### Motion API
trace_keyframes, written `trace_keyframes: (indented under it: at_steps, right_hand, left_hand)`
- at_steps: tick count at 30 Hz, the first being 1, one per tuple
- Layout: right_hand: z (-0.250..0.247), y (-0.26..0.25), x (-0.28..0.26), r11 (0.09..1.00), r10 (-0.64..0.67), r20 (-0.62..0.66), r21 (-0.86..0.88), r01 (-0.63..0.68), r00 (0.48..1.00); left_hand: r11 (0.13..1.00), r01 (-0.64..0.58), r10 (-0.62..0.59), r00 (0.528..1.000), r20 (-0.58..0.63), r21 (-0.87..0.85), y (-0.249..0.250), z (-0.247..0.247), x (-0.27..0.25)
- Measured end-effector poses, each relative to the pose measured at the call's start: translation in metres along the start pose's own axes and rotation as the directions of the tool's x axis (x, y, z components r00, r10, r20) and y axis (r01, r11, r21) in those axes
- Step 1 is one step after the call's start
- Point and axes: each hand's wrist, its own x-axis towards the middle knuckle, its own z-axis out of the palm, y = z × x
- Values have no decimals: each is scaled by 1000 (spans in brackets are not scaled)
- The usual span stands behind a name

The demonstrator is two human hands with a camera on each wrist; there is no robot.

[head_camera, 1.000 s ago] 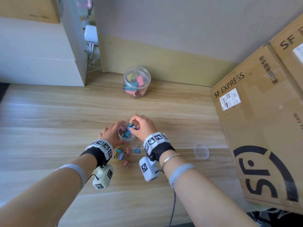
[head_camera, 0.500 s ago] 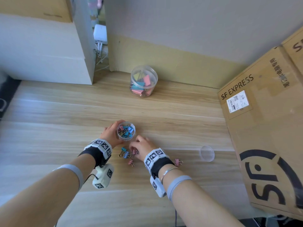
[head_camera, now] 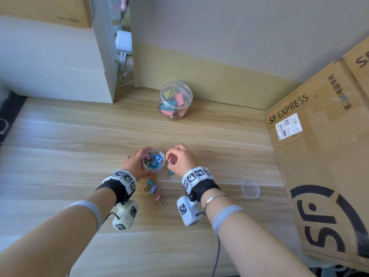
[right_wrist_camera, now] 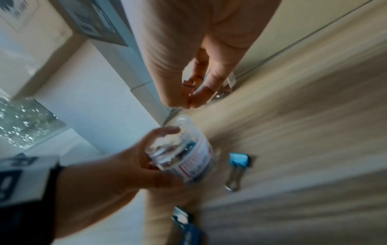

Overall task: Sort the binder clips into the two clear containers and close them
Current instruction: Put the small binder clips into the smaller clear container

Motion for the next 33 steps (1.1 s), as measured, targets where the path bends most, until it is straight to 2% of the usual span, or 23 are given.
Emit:
trace_keyframes:
  at_steps: [2, 4, 7, 10, 12, 14, 17, 19, 22, 24, 29, 33]
  right_hand:
    - [-1, -12, 6, 997, -46, -7, 55, 47, 999]
    - [1, -18, 9, 998, -52, 33, 34, 51, 998]
    - [3, -4, 7, 996, 62, 32, -60, -60, 998]
    - [15, 17, -4, 971, 189, 169, -179, -159, 967]
    - [27, 26, -12, 969, 188, 254, -207, -137, 949]
    - [34, 30, -17, 969, 162, 270, -226, -101, 949]
    - [31, 32, -15, 954, 190, 240, -273, -122, 952]
    - [21, 28, -11, 958, 195, 160, -242, -154, 968]
    - [9, 6, -2, 991, 96, 37, -93, -92, 995]
    - [5, -11, 4, 1000, 30, 29, 4, -30, 999]
    - [14, -19, -2, 999, -16, 143, -31, 21, 990]
    - [32, -11, -19, 990, -18, 383, -120, 69, 924]
  left_hand:
    - [1000, 1, -1, 1000, -1, 3, -1, 1, 1]
    - [1000, -10, 10, 1000, -2, 1, -3, 1, 1]
    - [1000, -4, 4, 1000, -8, -6, -8, 0, -1]
    - [1000, 10, -10, 1000, -22, -13, -14, -2, -2]
    - [1000, 3, -4, 1000, -19, -15, -16, -2, -2]
    - [1000, -3, 2, 1000, -17, -16, -17, -2, -3]
    - [1000, 1, -2, 1000, -22, -18, -18, -3, -5]
    - [1000, 4, -4, 1000, -17, -17, -19, -4, -6]
    - [1000, 10, -10, 1000, -22, -11, -17, -4, -6]
    - [1000, 16, -16, 1000, -24, -1, -15, -3, -7]
    - [1000, 19, -19, 1000, -23, -5, -21, -8, -8]
    - [1000, 12, -13, 999, -43, -12, -24, -13, -9]
